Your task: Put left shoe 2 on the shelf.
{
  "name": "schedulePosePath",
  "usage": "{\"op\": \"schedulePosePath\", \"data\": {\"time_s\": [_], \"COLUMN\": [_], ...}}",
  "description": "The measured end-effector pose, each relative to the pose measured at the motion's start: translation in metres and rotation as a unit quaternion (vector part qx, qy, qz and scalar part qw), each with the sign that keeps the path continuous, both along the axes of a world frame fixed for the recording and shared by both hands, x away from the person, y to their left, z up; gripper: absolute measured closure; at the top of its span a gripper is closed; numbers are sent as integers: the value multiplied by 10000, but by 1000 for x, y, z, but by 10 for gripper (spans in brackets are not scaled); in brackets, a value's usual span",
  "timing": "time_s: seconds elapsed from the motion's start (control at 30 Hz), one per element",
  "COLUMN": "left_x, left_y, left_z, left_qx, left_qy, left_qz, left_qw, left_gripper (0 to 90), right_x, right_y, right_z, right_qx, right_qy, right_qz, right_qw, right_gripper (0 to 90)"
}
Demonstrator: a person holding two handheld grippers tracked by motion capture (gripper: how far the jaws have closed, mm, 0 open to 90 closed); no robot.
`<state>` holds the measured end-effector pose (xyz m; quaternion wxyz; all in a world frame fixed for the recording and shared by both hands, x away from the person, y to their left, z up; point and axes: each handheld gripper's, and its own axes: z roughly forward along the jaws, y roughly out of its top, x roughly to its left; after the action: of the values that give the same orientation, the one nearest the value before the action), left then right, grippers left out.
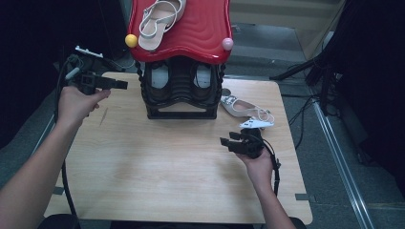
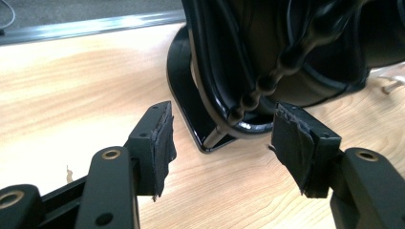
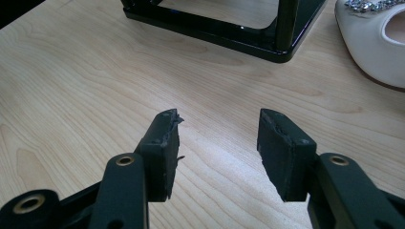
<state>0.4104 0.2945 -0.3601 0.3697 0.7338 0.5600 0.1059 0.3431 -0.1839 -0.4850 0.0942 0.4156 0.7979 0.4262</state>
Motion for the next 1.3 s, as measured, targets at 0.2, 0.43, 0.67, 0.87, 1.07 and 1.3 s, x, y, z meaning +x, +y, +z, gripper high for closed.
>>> {"op": "schedulePosePath", "data": {"time_s": [0.2, 0.43, 0.67, 0.87, 1.07, 1.3], "left_x": [-6, -10, -18, -27, -37, -43], "left_y": [-6, -13, -16, -20, -24, -27], "left_z": [-17, -43, -62, -79, -93, -106], "left_qx": [12, 3, -72, -88, -148, -74], "left_qy": [37, 114, 153, 246, 270, 279], "left_qz": [-9, -36, -125, -109, -179, -192], "left_qw": [10000, 9999, 9998, 9996, 9994, 9994], "left_gripper": [402, 402, 402, 403, 402, 403], "right_x": [0, 0, 0, 1, 1, 2], "right_y": [0, 0, 0, -1, -2, -3], "right_z": [0, -1, 0, 0, -1, -1], "right_qx": [-8, -7, -15, -16, -9, -12], "right_qy": [-9, -4, 2, 7, 7, 17], "right_qz": [0, 0, -24, -39, -67, -72], "right_qw": [10000, 10000, 10000, 10000, 10000, 10000], "right_gripper": [503, 503, 503, 503, 503, 500]}}
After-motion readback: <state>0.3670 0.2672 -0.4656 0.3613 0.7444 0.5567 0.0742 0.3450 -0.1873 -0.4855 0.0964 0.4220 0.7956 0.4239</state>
